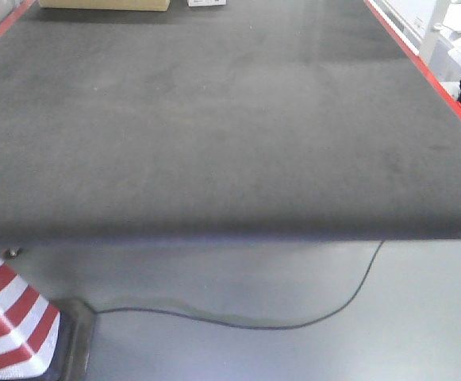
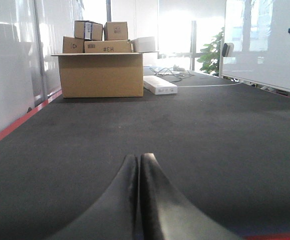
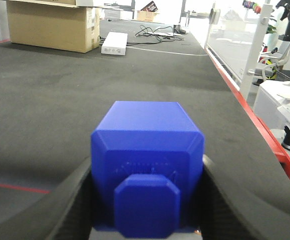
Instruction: Pour parts from conveyor to right shelf
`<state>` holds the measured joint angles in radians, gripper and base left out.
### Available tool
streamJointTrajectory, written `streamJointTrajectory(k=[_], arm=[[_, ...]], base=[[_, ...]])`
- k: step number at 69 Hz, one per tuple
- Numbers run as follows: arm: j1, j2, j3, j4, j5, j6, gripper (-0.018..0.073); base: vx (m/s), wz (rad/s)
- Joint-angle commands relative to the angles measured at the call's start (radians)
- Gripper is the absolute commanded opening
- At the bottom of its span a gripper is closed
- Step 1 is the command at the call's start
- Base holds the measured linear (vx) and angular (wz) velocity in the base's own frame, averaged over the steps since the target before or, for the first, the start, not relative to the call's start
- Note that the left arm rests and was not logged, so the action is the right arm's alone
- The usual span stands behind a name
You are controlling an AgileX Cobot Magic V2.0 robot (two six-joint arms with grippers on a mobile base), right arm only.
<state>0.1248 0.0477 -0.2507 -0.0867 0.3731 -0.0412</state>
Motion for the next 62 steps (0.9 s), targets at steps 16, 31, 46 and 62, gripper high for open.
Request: streamJointTrajectory(k=[16,31,46,62], arm=[[0.0,0.012,-0.028,-0.007,-0.086,0.0,-0.0005],[0.0,0.012,-0.028,-0.007,-0.086,0.0,-0.0005],[0.0,0.012,-0.028,-0.007,-0.086,0.0,-0.0005],[0.0,0.012,-0.028,-0.007,-0.086,0.0,-0.0005]], base=[[-0.36,-0.01],[-0.32,0.01],[-0.23,-0.03],[-0.14,-0.38]])
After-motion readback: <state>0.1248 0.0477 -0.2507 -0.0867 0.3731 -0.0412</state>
